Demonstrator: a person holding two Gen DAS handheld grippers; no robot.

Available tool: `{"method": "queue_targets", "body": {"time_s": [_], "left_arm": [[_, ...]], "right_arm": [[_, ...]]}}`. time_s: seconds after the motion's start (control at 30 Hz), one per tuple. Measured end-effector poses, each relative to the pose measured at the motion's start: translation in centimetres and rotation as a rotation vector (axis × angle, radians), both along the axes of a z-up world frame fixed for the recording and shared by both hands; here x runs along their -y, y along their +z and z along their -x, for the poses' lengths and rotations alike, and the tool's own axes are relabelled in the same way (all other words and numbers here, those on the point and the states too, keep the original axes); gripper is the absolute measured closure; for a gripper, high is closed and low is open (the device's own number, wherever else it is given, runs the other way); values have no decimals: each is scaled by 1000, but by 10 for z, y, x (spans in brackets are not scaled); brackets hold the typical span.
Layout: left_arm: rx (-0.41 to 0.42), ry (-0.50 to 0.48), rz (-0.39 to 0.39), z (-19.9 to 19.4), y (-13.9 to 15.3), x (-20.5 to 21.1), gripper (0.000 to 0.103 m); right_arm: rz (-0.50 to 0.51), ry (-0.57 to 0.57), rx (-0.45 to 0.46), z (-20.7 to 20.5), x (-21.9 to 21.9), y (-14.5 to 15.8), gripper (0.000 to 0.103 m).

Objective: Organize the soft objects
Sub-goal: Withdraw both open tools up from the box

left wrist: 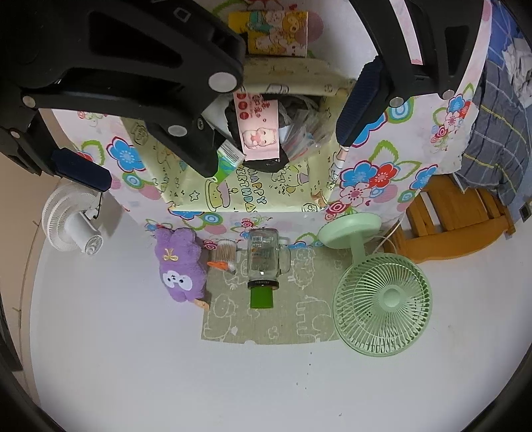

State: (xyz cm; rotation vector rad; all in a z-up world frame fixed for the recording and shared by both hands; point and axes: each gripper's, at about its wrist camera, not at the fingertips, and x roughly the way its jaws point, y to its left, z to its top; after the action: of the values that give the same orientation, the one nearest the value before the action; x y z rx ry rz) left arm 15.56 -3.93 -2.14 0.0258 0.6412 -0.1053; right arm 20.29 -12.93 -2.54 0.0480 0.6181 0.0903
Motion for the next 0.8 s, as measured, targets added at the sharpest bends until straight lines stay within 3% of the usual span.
{"method": "queue_targets", "body": {"time_s": [0.8], "left_arm": [[98, -19, -42, 74, 20, -2, 3]], "right_arm": [[40, 11, 80, 79, -9, 27, 6]]}}
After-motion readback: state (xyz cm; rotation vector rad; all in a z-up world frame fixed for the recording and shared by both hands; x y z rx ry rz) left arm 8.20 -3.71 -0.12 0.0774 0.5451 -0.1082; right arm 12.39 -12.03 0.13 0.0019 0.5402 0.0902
